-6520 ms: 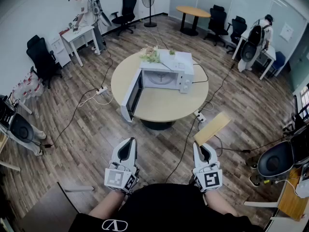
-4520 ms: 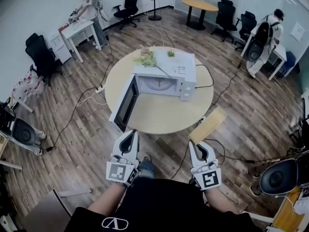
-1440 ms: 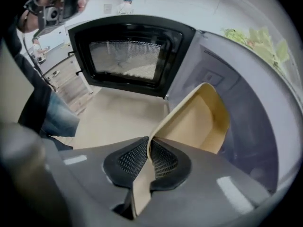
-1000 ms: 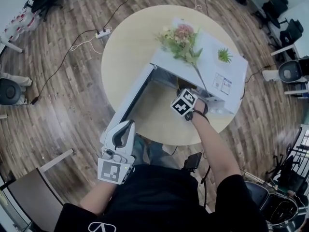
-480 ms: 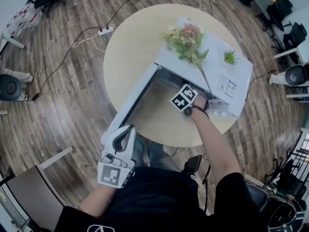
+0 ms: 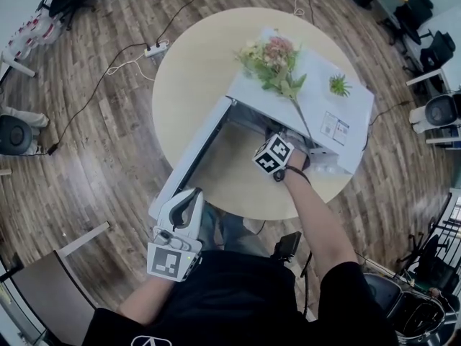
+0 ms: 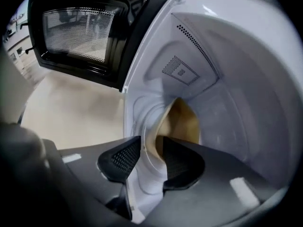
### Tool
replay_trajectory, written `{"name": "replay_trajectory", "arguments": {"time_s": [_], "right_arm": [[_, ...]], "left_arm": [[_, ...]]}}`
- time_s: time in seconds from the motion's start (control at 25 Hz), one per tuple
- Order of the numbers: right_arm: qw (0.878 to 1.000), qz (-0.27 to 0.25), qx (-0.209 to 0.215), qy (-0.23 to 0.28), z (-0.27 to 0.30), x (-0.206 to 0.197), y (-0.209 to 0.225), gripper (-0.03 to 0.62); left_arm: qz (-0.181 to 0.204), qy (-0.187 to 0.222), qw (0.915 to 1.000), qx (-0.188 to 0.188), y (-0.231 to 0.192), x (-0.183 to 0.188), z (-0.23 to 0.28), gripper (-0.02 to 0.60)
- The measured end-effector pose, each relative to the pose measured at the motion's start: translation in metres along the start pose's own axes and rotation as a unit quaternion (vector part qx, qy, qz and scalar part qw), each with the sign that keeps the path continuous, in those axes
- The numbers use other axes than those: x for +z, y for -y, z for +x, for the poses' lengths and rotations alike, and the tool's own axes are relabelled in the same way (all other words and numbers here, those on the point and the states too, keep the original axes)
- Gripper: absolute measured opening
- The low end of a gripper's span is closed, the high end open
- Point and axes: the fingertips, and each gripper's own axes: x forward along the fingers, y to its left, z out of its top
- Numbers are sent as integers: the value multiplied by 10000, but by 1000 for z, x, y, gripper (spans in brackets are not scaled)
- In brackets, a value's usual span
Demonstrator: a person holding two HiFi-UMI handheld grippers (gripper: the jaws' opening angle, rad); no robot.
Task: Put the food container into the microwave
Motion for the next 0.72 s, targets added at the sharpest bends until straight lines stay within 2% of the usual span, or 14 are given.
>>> {"name": "replay_trajectory", "arguments": {"time_s": [0.12, 0.24, 0.4, 0.48, 0.56, 0.72], "right_arm": [[9998, -24, -121, 123, -20, -3, -11, 132], [9995, 50, -133, 269, -49, -12, -33, 132], [9987, 295, 164, 394, -93, -30, -67, 130], [9970, 502, 400, 440, -116, -40, -80, 126], [9934, 813, 588, 553, -144, -49, -85, 70], [9808, 1534, 714, 965, -199, -58, -74, 33]], "left_arm": [[7, 99, 9999, -51, 3, 4, 2, 0], [57, -28, 9999, -133, 8, 3, 6, 0], [153, -15, 9994, -315, 18, 12, 18, 0], [213, 41, 9989, -424, 25, 19, 25, 0], [281, 128, 9981, -541, 34, 28, 32, 0], [460, 366, 9950, -812, 53, 51, 49, 0]]}}
